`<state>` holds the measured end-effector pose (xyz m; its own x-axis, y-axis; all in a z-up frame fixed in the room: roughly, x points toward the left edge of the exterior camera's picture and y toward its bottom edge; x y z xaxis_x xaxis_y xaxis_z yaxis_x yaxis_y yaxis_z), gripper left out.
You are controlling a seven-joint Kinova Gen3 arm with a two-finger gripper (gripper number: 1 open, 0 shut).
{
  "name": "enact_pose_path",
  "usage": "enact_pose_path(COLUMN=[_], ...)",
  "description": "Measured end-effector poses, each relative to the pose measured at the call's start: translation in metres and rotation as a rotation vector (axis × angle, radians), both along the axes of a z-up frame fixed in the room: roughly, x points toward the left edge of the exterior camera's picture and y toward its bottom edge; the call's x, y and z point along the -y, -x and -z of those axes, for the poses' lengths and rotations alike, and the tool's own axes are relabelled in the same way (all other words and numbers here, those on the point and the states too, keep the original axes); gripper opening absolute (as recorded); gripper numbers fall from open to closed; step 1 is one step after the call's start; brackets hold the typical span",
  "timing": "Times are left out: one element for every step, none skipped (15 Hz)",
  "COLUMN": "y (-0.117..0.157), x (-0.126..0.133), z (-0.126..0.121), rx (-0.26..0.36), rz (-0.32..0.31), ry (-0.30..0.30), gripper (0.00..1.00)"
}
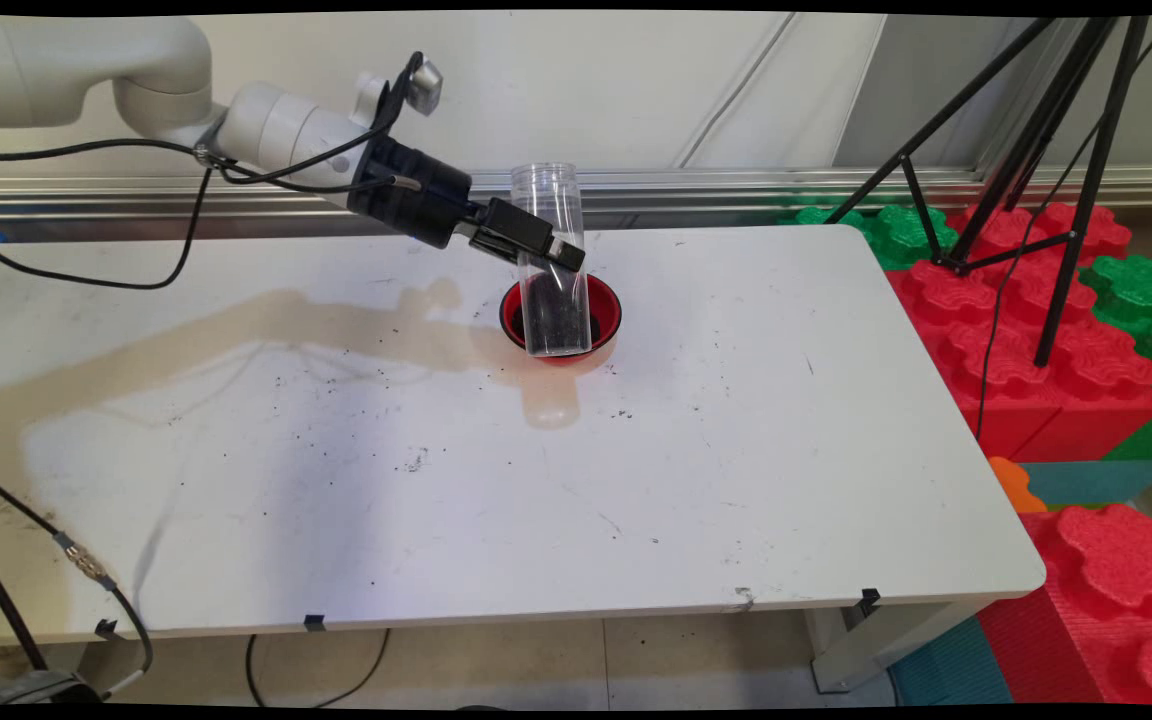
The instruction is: Pour the black seasoning powder in the red bowl
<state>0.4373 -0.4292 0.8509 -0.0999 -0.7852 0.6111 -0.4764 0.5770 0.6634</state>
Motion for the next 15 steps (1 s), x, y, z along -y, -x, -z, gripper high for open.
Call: enact_pose_path(y=[0.002, 0.003, 0.004, 0.006, 0.007, 0.009, 0.011, 0.013, 0.015, 0.016, 0.019, 0.02, 0.022, 0.024, 0.025], x=[-0.003, -0.005, -0.008, -0.01, -0.014, -0.016, -0.019, -0.021, -0.025, -0.027, -0.031, -0.033, -0.037, -0.04, -0.044], z=[-0.003, -0.005, -0.008, -0.01, -0.013, -0.015, -0.018, -0.019, -0.022, -0.023, -0.025, -0.026, -0.027, -0.028, -0.028], rx=[0.008, 0.014, 0.023, 0.029, 0.039, 0.044, 0.054, 0.06, 0.07, 0.077, 0.089, 0.097, 0.11, 0.119, 0.134], rz=[0.004, 0.006, 0.011, 0.014, 0.019, 0.023, 0.028, 0.031, 0.035, 0.038, 0.042, 0.045, 0.049, 0.052, 0.057], ry=[0.029, 0.048, 0.08, 0.102, 0.134, 0.155, 0.186, 0.207, 0.239, 0.26, 0.294, 0.315, 0.349, 0.37, 0.402], gripper=[0.0, 0.0, 0.0, 0.0, 0.0, 0.0, 0.0, 0.0, 0.0, 0.0, 0.0, 0.0, 0.0, 0.0, 0.0])
